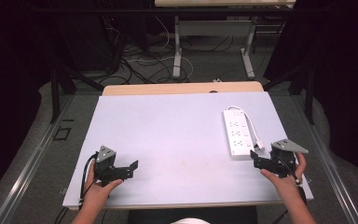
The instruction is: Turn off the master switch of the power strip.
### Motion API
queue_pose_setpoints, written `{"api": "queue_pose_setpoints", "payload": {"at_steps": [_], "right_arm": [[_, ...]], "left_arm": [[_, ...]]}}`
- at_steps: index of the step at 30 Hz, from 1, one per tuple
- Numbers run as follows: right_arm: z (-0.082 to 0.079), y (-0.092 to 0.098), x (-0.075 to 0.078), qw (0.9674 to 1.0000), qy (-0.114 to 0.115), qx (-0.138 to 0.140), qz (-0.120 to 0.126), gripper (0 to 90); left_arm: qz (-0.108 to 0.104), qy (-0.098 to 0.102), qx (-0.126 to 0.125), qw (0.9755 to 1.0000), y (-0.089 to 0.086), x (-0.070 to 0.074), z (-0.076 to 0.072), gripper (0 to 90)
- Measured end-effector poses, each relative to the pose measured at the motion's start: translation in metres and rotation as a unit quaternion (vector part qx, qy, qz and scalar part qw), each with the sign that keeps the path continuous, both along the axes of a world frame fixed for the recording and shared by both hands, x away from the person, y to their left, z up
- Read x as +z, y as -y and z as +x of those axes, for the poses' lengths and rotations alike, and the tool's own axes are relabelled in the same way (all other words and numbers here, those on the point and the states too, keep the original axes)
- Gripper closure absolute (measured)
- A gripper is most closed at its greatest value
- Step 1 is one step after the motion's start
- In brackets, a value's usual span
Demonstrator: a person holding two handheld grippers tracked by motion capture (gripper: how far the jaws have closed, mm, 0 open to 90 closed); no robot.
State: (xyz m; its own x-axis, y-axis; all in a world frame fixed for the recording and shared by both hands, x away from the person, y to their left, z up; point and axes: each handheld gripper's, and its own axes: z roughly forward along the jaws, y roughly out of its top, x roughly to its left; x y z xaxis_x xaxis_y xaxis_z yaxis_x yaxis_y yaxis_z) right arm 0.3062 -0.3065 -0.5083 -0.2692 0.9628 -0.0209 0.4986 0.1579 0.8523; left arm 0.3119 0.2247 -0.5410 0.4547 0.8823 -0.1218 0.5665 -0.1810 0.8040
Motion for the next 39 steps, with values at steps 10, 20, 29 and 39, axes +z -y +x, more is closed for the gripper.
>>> {"api": "queue_pose_setpoints", "payload": {"at_steps": [10, 20, 29, 39], "right_arm": [[0.017, -0.009, 0.021, 0.9997, -0.003, 0.025, -0.007, 16.0], [0.033, -0.020, 0.043, 0.9991, -0.011, 0.039, -0.015, 18.7], [0.046, -0.025, 0.055, 0.9985, -0.024, 0.044, -0.022, 20.2], [0.063, -0.027, 0.065, 0.9974, -0.039, 0.055, -0.027, 20.0]], "left_arm": [[-0.001, -0.003, 0.003, 1.0000, 0.000, 0.000, 0.000, 1.0], [-0.002, -0.001, 0.005, 1.0000, -0.001, -0.001, 0.000, 1.2], [-0.002, 0.001, 0.005, 1.0000, -0.001, -0.001, 0.000, 1.2], [-0.001, 0.001, 0.002, 1.0000, 0.000, 0.000, -0.001, 1.4]]}}
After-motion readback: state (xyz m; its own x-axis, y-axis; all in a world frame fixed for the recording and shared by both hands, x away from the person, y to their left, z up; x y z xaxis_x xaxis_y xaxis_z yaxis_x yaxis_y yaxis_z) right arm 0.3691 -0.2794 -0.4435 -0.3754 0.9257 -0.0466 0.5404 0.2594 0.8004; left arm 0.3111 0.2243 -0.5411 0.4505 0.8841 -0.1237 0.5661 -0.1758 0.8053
